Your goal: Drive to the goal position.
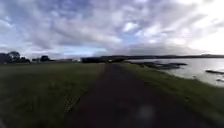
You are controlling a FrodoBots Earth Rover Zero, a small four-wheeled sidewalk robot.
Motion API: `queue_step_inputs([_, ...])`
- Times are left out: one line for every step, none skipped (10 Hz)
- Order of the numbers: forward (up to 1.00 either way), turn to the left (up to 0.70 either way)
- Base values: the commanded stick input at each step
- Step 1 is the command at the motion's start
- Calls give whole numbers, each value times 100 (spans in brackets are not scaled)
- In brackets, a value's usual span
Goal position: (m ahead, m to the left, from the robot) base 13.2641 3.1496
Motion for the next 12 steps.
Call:
queue_step_inputs([70,0])
queue_step_inputs([70,0])
queue_step_inputs([70,0])
queue_step_inputs([70,0])
queue_step_inputs([70,0])
queue_step_inputs([70,0])
queue_step_inputs([70,0])
queue_step_inputs([70,0])
queue_step_inputs([70,0])
queue_step_inputs([70,0])
queue_step_inputs([70,0])
queue_step_inputs([70,0])
